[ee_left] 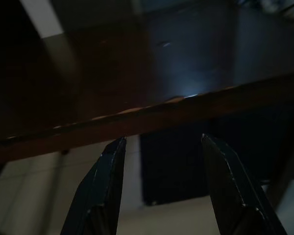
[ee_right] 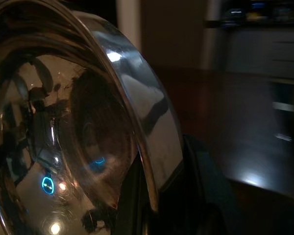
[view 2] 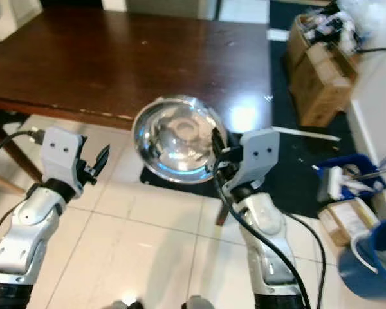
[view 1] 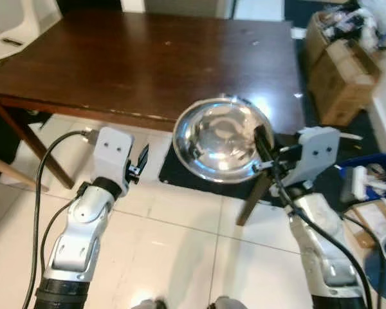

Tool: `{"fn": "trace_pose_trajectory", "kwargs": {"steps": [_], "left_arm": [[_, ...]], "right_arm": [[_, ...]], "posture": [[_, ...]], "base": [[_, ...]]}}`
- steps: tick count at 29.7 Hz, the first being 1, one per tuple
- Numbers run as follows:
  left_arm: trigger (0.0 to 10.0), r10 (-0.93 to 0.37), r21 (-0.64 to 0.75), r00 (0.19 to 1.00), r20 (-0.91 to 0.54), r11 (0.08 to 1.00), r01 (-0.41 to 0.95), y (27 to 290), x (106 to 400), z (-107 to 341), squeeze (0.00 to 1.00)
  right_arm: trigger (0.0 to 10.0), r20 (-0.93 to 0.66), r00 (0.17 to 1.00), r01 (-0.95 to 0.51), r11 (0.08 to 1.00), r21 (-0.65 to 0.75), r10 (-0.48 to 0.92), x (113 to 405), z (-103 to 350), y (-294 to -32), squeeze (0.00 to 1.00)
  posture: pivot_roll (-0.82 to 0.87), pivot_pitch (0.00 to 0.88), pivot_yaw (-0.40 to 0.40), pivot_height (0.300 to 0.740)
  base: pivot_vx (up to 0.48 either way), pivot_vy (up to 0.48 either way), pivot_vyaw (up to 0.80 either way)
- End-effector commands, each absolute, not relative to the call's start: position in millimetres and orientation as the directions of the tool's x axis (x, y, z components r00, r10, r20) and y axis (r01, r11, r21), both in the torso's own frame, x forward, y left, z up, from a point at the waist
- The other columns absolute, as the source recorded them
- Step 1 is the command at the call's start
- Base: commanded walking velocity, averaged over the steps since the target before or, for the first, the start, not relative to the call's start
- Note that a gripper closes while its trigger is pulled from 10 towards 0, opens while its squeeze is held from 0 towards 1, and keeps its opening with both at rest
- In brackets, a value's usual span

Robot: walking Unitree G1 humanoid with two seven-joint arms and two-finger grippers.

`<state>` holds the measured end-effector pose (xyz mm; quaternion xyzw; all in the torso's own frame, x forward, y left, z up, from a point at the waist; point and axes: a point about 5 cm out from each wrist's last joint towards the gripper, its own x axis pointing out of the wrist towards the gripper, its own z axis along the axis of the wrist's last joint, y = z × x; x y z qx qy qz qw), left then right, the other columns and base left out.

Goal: Setting the table

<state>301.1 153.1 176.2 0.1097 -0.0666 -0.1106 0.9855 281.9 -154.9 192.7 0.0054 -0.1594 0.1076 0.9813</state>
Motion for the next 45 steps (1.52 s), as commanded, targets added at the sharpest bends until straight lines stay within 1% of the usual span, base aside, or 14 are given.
{"fn": "trace_pose_trajectory", "kwargs": {"steps": [1,8,9,10,13,16,17,19,21,28,35,40,45], "left_arm": [[10.0,-0.215,0.234,0.974,0.078,0.953,0.191,158.9,299.5,169.0,0.16],[10.0,-0.21,0.234,0.974,0.08,0.954,0.186,159.8,299.8,169.1,0.16],[10.0,-0.191,0.225,0.977,0.09,0.96,0.167,160.8,299.9,169.0,0.16],[10.0,-0.191,0.225,0.977,0.09,0.96,0.167,160.8,299.9,169.0,0.16],[10.0,-0.138,0.202,0.984,0.114,0.973,0.113,164.1,299.8,168.5,0.17],[10.0,-0.135,0.201,0.984,0.115,0.973,0.11,164.3,299.8,168.5,0.17],[10.0,-0.114,0.198,0.988,0.103,0.976,0.092,166.3,297.8,163.0,0.17],[10.0,-0.075,0.198,0.994,0.081,0.979,0.058,171.7,294.3,153.8,0.16],[10.0,-0.05,0.192,0.997,0.065,0.981,0.037,176.1,293.9,148.8,0.17],[10.0,-0.035,0.198,0.998,0.049,0.98,0.025,178.8,295.2,143.2,0.16],[10.0,-0.031,0.207,0.999,0.006,0.978,0.029,179.7,297.0,133.2,0.14],[10.0,-0.007,0.224,0.994,-0.107,0.974,0.031,194.1,286.4,100.3,0.12],[10.0,0.01,0.236,0.989,-0.149,0.971,0.026,198.9,280.2,87.1,0.12]], "right_arm": [[10.0,0.329,0.916,-0.243,0.97,-0.007,0.231,279.9,193.8,-147.7,0.0],[10.0,0.329,0.915,-0.244,0.97,-0.011,0.234,279.8,193.5,-147.0,0.0],[10.0,0.326,0.914,-0.25,0.968,-0.014,0.241,280.1,193.0,-146.9,0.0],[10.0,0.326,0.914,-0.25,0.968,-0.014,0.241,280.1,193.0,-146.9,0.0],[10.0,0.315,0.912,-0.271,0.962,-0.021,0.263,281.3,191.7,-145.4,0.0],[10.0,0.315,0.912,-0.272,0.962,-0.021,0.265,281.4,191.6,-145.3,0.0],[10.0,0.283,0.919,-0.279,0.96,-0.02,0.273,282.3,182.3,-145.9,0.0],[10.0,0.236,0.93,-0.289,0.957,-0.012,0.283,282.7,167.5,-146.1,0.0],[10.0,0.222,0.932,-0.291,0.957,-0.009,0.285,282.5,162.8,-145.4,0.0],[10.0,0.212,0.935,-0.29,0.957,-0.006,0.285,282.4,159.8,-146.1,0.0],[10.0,0.163,0.948,-0.277,0.961,-0.002,0.273,279.7,142.8,-151.9,0.0],[10.0,0.053,0.971,-0.233,0.972,0.015,0.232,274.0,107.9,-163.7,0.0],[10.0,0.0,0.976,-0.219,0.976,0.014,0.219,269.5,93.0,-168.7,0.0]], "posture": [[-0.16,0.046,0.057,0.74],[-0.16,0.043,0.054,0.74],[-0.16,0.037,0.039,0.74],[-0.16,0.037,0.039,0.74],[-0.16,0.037,0.039,0.74],[-0.16,0.037,0.039,0.74],[-0.15,0.023,0.011,0.74],[-0.15,0.02,0.012,0.74],[-0.15,0.019,0.013,0.74],[-0.15,0.019,0.016,0.74],[-0.15,0.021,0.028,0.74],[-0.15,0.022,0.031,0.74],[-0.15,0.023,0.031,0.74]], "base": [[-0.311,0.0,0.0],[-0.308,0.0,0.0],[-0.311,0.0,0.0],[-0.311,0.0,0.0],[-0.311,0.0,0.0],[-0.311,0.0,0.0],[-0.266,0.0,0.0],[-0.264,0.0,0.0],[-0.12,0.0,0.0],[-0.034,0.0,0.0],[0.0,0.0,0.0],[0.0,0.0,0.0],[0.0,0.0,0.0]]}}
